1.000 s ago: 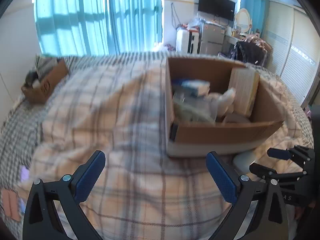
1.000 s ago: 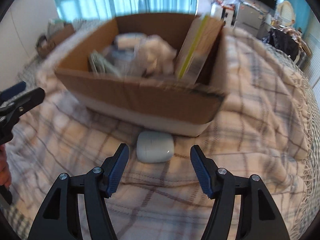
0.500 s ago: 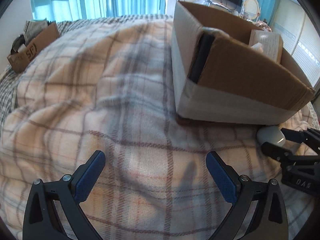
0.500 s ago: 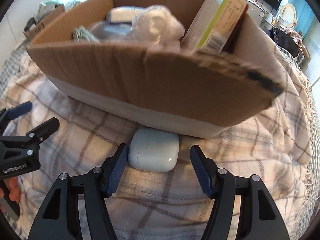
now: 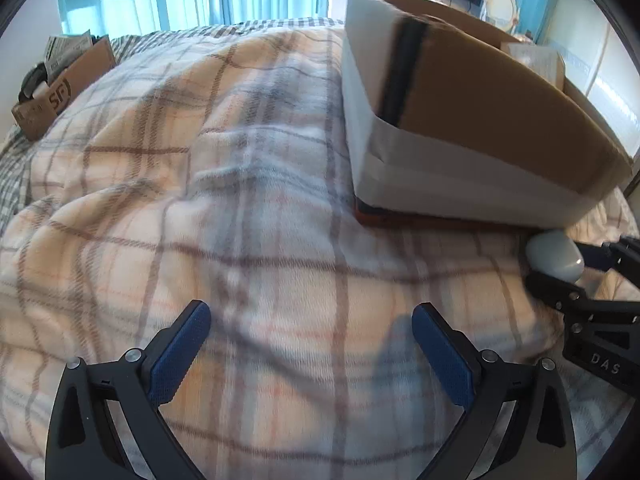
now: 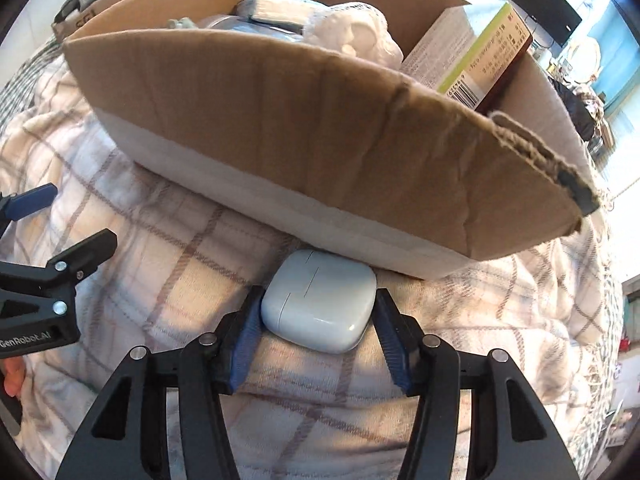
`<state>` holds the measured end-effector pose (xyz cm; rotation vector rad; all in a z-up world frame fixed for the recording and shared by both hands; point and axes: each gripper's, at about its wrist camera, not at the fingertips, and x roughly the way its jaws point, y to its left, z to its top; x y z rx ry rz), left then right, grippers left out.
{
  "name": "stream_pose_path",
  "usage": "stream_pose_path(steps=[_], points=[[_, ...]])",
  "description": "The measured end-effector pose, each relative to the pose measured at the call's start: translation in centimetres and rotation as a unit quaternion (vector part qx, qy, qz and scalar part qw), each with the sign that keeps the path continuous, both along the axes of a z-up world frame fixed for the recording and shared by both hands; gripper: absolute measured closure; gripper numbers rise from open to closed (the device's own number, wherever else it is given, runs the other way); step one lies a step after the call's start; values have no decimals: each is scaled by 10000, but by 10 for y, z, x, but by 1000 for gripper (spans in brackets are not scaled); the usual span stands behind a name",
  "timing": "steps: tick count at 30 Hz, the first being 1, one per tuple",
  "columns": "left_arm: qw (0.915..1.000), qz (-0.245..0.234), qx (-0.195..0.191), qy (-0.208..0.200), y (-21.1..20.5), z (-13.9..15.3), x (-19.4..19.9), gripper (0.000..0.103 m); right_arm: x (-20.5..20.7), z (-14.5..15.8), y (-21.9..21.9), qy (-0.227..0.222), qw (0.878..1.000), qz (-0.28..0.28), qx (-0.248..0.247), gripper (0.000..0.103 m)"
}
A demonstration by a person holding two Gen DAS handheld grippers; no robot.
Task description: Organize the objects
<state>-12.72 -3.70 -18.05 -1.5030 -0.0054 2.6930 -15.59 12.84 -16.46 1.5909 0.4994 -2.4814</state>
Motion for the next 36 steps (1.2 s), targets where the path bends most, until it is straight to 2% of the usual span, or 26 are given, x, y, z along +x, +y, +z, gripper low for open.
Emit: stream_pose_path(steps=[4, 9, 14, 17, 20, 26, 31, 36], points=[[10000, 29, 42, -27, 1, 9, 14, 0, 18, 16, 0, 130, 9997, 155, -99, 49], [9996, 68, 256, 49, -1, 32, 24, 0, 50, 53, -2, 629, 9971, 353, -248, 49], [9985, 140, 174, 498, -3, 72, 38, 0, 59, 86, -11, 988, 9930, 364, -527, 49], [9966, 210, 216, 772, -6, 99, 42, 0, 71, 110, 0, 1344, 9875, 243, -791, 49], [9941, 196, 144, 1057, -6, 125, 37, 0, 73, 122, 7, 1514, 9833, 253, -981, 49], [9890, 143, 62, 1471, 3, 167, 18, 0, 52, 161, 10, 1878, 9753, 294, -1126, 49], [9863, 160, -131, 1637, 10, 177, -12, 0, 18, 174, 14, 1951, 9725, 236, -1247, 49], [9878, 189, -211, 1529, 11, 172, -48, 0, -29, 175, 18, 1900, 9736, 223, -1244, 49]])
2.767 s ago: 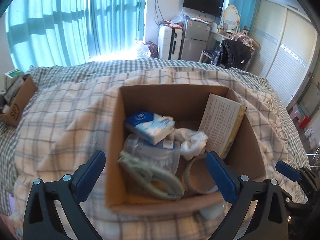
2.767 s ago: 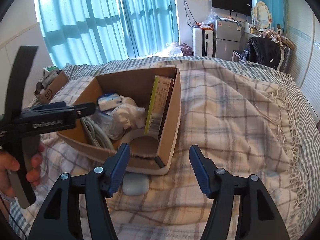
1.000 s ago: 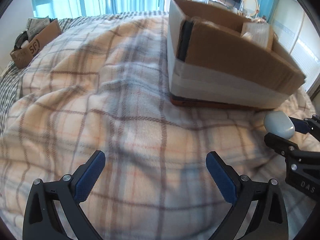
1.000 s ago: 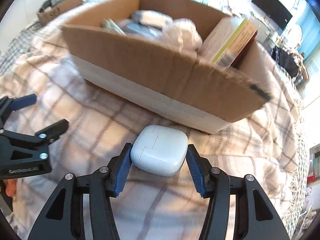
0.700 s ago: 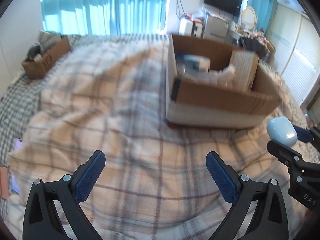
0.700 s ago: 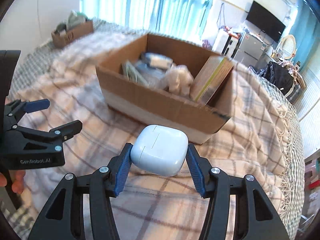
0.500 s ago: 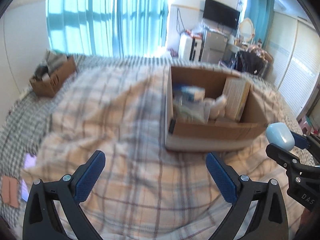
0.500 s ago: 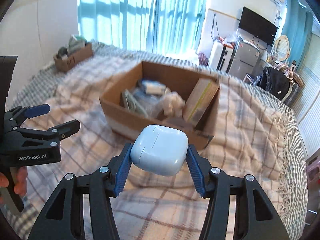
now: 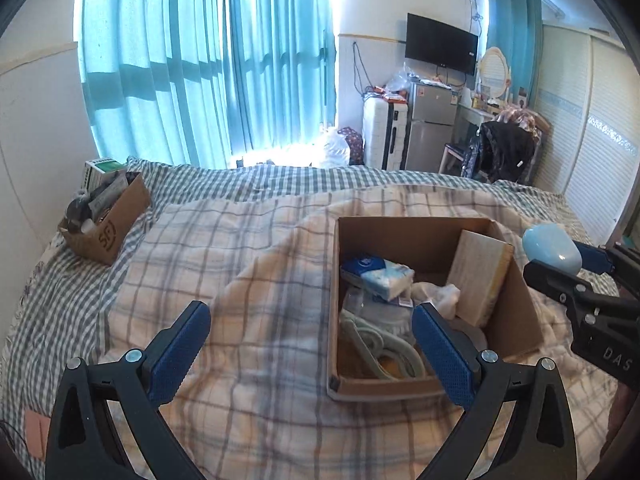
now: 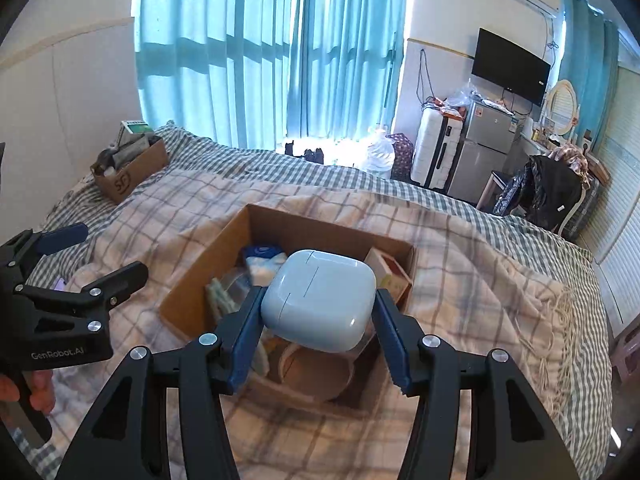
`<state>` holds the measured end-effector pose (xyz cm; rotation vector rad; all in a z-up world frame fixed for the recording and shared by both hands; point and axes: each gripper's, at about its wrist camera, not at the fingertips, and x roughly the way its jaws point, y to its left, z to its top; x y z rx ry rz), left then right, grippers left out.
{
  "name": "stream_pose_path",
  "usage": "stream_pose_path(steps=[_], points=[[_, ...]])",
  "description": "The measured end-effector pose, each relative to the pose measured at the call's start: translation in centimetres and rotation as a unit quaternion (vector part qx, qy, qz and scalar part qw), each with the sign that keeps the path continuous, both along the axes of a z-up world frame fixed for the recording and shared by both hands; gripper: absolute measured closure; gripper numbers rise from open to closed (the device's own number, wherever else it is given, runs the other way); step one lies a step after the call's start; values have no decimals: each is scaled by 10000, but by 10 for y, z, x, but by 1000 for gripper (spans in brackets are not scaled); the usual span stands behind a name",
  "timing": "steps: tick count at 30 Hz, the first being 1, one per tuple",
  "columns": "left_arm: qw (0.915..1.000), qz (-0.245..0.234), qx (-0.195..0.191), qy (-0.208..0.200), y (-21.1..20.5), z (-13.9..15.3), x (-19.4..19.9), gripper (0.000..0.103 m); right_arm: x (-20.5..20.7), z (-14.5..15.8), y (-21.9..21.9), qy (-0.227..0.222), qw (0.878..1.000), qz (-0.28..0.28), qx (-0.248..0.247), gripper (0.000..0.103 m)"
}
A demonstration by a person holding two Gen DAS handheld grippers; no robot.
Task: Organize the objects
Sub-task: 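Lower the earbud case into the box and open the right gripper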
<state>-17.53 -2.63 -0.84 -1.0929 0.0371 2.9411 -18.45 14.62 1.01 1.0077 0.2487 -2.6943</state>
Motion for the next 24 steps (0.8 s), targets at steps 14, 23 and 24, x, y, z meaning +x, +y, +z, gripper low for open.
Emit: stream_pose_path(steps=[14, 23, 24], points=[[9990, -259, -241, -287, 0, -46, -79, 0, -96, -54, -2, -307, 9992, -197, 153, 49], [9987, -210, 198, -427, -5, -57, -85, 0, -82, -42, 12, 130, 9992, -146, -350, 38], [9986, -223, 230, -432, -4, -55, -82, 0, -79, -37, 14, 174, 9989, -161, -394, 37]])
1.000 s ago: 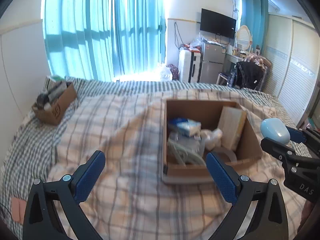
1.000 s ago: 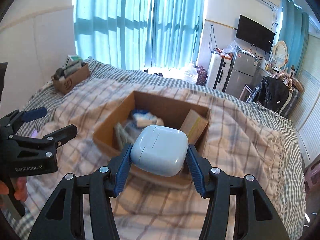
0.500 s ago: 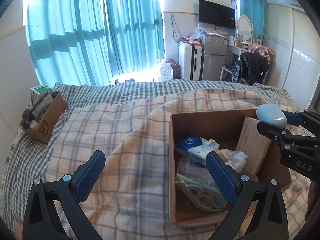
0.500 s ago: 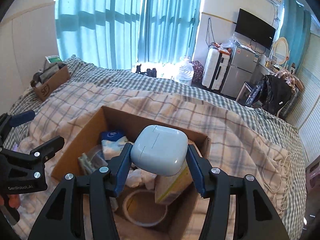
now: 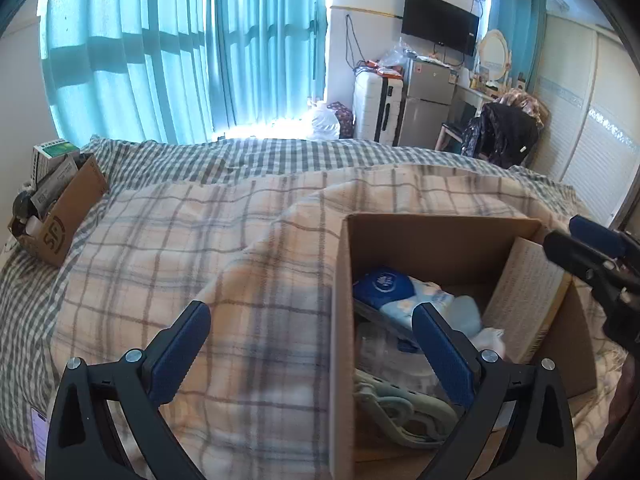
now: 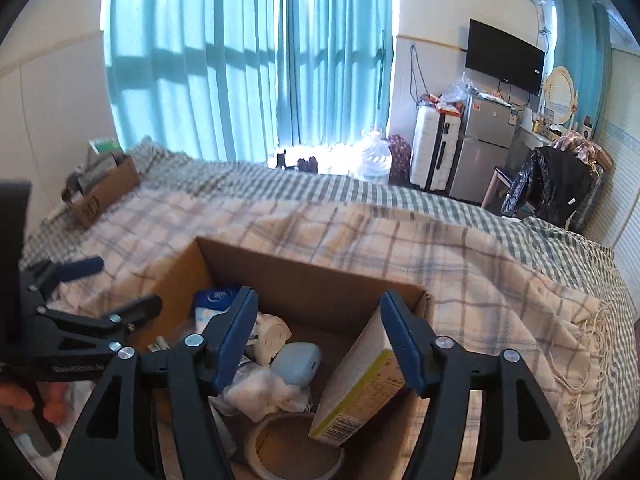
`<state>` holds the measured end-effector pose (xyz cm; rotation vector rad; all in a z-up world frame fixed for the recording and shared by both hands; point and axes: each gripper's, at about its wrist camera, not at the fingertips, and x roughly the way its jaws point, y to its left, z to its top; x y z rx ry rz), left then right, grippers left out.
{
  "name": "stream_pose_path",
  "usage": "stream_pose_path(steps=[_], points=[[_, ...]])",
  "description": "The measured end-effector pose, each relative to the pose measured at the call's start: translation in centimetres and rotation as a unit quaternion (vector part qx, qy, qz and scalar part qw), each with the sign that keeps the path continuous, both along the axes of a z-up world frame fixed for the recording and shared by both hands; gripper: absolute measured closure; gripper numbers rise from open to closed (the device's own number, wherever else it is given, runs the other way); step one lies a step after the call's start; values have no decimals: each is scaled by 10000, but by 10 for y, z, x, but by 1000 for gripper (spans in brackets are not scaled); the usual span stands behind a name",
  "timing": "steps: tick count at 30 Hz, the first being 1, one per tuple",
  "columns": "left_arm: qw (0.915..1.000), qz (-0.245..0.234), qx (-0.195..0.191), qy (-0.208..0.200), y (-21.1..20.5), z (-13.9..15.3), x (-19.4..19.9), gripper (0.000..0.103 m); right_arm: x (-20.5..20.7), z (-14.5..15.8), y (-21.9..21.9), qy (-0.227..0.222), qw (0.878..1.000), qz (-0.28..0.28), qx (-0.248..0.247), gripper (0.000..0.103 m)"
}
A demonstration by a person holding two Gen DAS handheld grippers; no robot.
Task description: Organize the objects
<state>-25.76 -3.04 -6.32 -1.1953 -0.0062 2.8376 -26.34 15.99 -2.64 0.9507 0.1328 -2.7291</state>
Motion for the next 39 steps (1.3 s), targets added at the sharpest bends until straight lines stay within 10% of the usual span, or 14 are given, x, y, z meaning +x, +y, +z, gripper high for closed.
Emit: stream_pose_path(steps=[20, 39], points=[[9872, -144, -225, 1575, 40, 154, 134, 0, 155, 144, 41, 1306, 9898, -556, 71, 11], [9831, -161, -27, 1826, 73, 100, 200, 0, 220, 70, 80, 1568, 9810, -991, -563, 0]])
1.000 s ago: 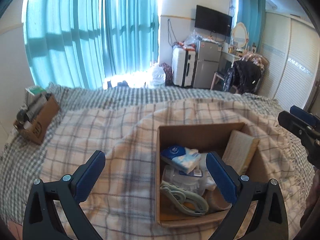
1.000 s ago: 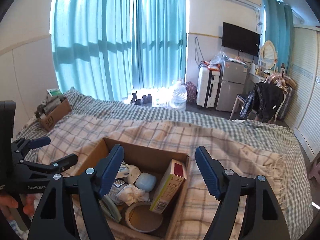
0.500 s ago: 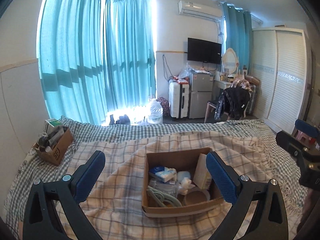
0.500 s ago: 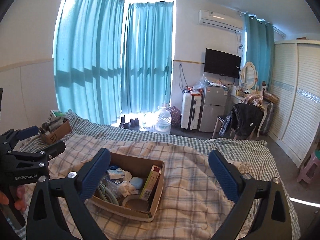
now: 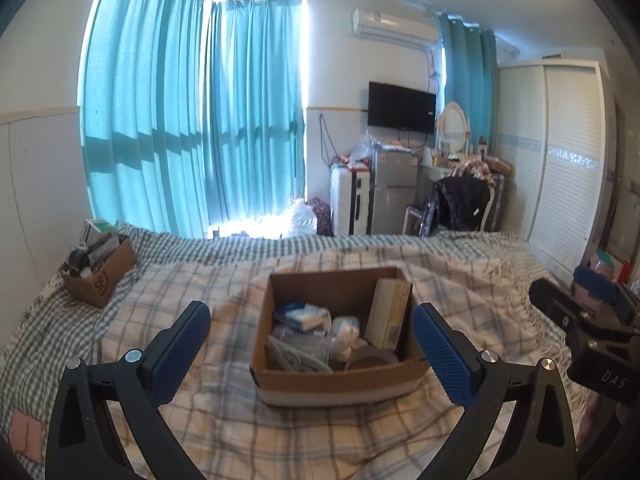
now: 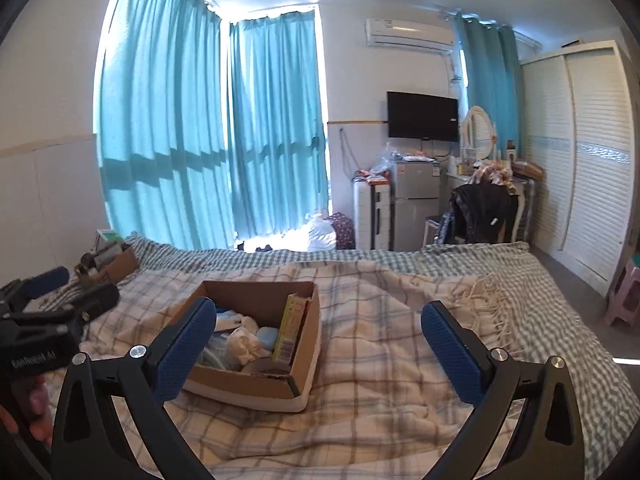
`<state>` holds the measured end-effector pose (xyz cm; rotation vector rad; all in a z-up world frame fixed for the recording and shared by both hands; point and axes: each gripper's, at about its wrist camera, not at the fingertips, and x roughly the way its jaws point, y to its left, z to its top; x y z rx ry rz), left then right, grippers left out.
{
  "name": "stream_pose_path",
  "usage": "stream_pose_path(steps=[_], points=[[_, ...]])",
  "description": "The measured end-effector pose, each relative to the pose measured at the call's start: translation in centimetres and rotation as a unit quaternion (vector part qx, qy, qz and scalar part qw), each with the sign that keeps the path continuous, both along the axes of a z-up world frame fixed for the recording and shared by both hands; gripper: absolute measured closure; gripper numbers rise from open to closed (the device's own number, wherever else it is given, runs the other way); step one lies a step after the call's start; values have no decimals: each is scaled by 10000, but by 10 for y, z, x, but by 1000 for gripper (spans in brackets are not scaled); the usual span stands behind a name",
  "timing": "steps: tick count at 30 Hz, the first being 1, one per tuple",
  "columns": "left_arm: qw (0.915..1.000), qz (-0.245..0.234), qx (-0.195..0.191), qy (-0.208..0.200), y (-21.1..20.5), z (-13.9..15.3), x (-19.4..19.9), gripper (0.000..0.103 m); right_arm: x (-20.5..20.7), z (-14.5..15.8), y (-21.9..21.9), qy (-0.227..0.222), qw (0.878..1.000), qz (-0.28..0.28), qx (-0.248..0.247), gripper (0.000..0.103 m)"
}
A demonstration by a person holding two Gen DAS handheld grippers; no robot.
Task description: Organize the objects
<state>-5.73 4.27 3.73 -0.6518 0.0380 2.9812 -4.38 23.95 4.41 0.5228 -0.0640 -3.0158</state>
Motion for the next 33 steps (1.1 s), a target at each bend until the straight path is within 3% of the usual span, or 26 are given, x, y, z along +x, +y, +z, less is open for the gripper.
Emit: stream_pose_path(steps=[4, 10, 16, 33], points=[[9998, 17, 48, 215, -1, -13, 9, 0, -6, -9, 1, -97, 9999, -33, 35, 0], [9999, 119, 93, 78, -7, -18, 9, 0, -13, -25, 0, -329, 9994, -66, 16, 0], [9996, 219, -151, -52, -7, -23, 7, 0, -12, -24, -3, -305, 9995, -59, 71, 0], [9999, 136, 66, 44, -5, -19, 13, 0, -12, -28, -17, -254, 9984, -70, 499, 0]])
